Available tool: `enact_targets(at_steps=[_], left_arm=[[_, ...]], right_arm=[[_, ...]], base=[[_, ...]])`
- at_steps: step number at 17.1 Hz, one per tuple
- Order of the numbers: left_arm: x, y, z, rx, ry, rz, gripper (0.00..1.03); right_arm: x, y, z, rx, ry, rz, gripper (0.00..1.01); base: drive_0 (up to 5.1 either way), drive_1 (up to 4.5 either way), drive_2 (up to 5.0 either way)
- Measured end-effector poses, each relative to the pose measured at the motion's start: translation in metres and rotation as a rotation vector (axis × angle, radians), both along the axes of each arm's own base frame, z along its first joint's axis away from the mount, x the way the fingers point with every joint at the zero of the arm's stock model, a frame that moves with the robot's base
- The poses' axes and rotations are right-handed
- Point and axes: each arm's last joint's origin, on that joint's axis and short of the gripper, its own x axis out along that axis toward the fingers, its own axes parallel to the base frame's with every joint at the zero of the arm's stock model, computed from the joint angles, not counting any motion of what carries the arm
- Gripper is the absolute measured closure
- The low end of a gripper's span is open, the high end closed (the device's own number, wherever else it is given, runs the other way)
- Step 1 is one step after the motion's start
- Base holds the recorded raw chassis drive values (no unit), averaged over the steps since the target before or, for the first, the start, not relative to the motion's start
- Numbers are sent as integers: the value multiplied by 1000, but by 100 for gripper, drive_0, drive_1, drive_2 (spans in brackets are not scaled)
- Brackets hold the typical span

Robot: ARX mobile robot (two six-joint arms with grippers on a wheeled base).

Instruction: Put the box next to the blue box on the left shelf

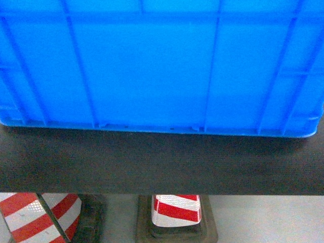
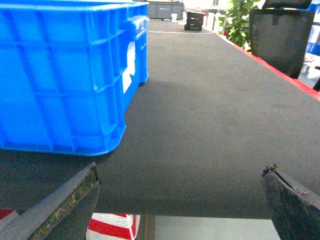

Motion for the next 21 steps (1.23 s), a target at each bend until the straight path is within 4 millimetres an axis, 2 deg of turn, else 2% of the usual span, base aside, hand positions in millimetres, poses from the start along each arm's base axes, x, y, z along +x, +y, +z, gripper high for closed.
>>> enact_targets(at_steps=[21], left_arm=[[0, 0, 0, 0, -2, 1, 5]], right_arm=[[0, 0, 0, -1, 0, 0, 3]], base=[[0, 0, 0]])
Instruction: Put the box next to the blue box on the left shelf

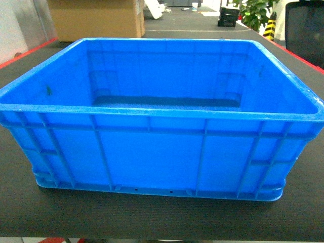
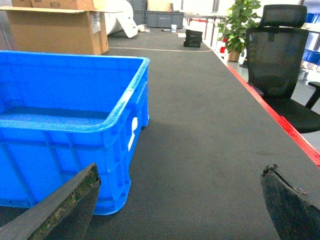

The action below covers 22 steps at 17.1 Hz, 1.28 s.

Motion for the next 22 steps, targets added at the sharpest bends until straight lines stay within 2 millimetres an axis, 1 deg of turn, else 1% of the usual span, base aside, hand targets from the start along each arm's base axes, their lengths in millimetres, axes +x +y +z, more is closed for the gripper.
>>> enact_targets(at_steps=[22], left_arm=[[0, 0, 0, 0, 0, 0, 5]], right_arm=[[0, 0, 0, 0, 0, 0, 3]], base=[[0, 0, 0]])
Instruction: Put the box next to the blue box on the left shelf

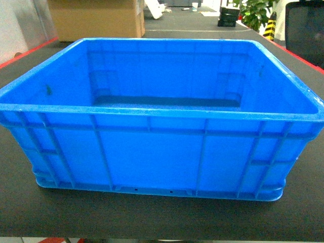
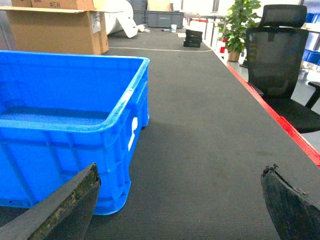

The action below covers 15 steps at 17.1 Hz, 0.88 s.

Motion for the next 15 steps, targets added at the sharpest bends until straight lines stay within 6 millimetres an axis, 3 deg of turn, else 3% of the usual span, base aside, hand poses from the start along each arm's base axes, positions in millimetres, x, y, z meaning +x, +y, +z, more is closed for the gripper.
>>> enact_targets(at_steps=[15], left_arm=[[0, 0, 0, 0, 0, 0, 5]], right_arm=[[0, 0, 0, 0, 0, 0, 3]], base=[[0, 0, 0]])
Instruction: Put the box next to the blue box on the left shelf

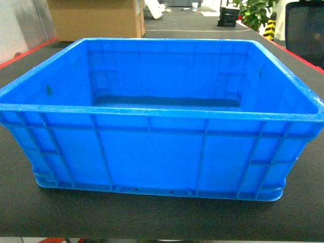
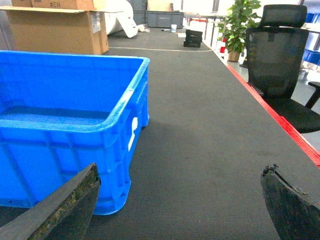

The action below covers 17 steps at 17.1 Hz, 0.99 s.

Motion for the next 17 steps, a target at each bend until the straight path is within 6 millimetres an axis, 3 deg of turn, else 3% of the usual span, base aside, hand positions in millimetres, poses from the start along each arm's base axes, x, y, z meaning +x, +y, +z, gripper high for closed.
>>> enact_targets(at_steps=[4, 5, 7, 9, 13, 16, 17], left_arm=[[0, 0, -3, -18, 53, 41, 5], [3, -5, -4, -48, 131, 129, 5], [12, -7, -1, -84, 106, 232, 5], [31, -11, 13, -100, 74, 202, 5], [109, -15, 75, -78, 8, 131, 5], [163, -20, 74, -14, 114, 127, 5], [170, -21, 75, -7, 126, 126, 5]], right_arm=[[0, 0, 0, 0, 8, -27, 3], [5, 6, -3, -17, 70, -188, 3], [13, 5, -4, -59, 94, -471, 3], [29, 1, 12, -42, 58, -534, 3], [111, 3, 64, 14, 124, -316, 3], [170, 19, 77, 90, 236, -176, 3], [179, 20, 79, 105, 244, -162, 3]], base=[[0, 0, 0], [0, 0, 0], [0, 0, 0], [0, 0, 0], [0, 0, 0], [0, 0, 0], [0, 0, 0]])
